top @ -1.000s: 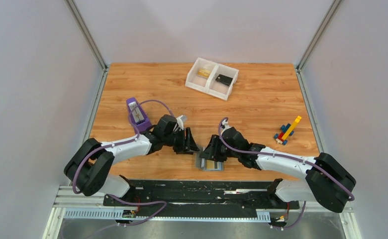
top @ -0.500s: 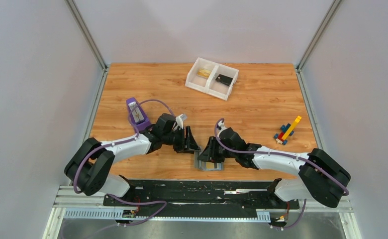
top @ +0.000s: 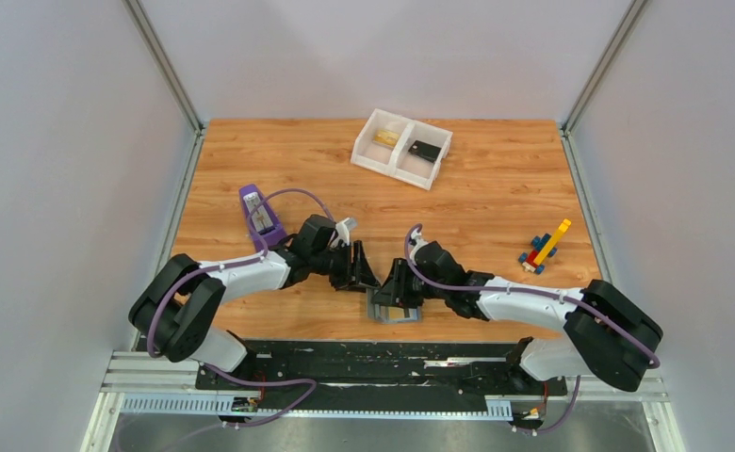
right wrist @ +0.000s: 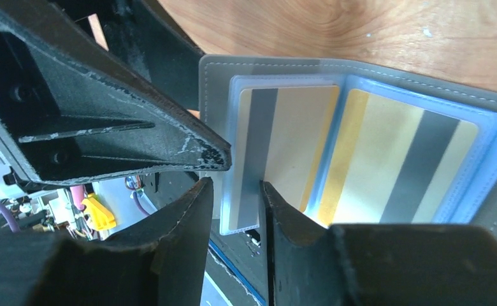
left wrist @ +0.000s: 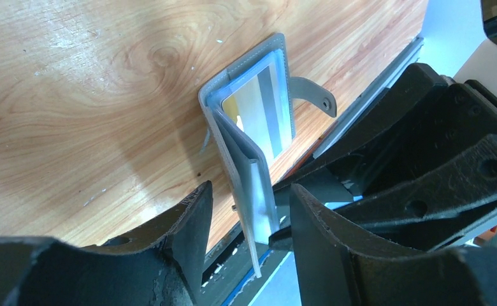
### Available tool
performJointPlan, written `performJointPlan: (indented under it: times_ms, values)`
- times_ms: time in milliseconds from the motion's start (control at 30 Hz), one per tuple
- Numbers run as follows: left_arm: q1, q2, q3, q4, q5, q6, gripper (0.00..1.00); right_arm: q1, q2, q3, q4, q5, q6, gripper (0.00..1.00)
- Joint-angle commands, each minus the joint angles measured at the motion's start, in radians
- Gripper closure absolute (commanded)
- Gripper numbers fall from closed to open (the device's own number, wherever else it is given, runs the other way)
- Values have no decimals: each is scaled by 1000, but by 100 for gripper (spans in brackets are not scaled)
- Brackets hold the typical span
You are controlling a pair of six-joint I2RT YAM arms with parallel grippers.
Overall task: Take the credit cards out of the card holder
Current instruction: Remove the credit card from the card holder.
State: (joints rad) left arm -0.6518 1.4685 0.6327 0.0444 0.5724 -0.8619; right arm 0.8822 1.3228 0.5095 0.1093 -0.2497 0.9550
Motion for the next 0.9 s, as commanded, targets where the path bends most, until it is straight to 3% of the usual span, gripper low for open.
performJointPlan:
  times_ms: [0, 200, 300, 500, 700, 867]
  values:
    - [2, -4, 37, 22, 17, 26, 44, 14, 1, 9, 75, -21, -28, 65]
    - [2, -4, 35, 18, 19, 30, 42, 19, 34, 24, 99, -39, -35, 67]
    - [3, 2, 34, 18, 19, 30, 46, 24, 55, 35, 99, -40, -36, 67]
    - [3, 22, 40, 13, 24, 45, 67, 23, 69, 35, 89, -34, -36, 68]
    - [3, 54, 50, 8, 35, 74, 98, 21, -7, 13, 54, -16, -61, 67]
    - [3, 67, 56, 10, 52, 85, 100, -10, -100, -39, 40, -9, -54, 66]
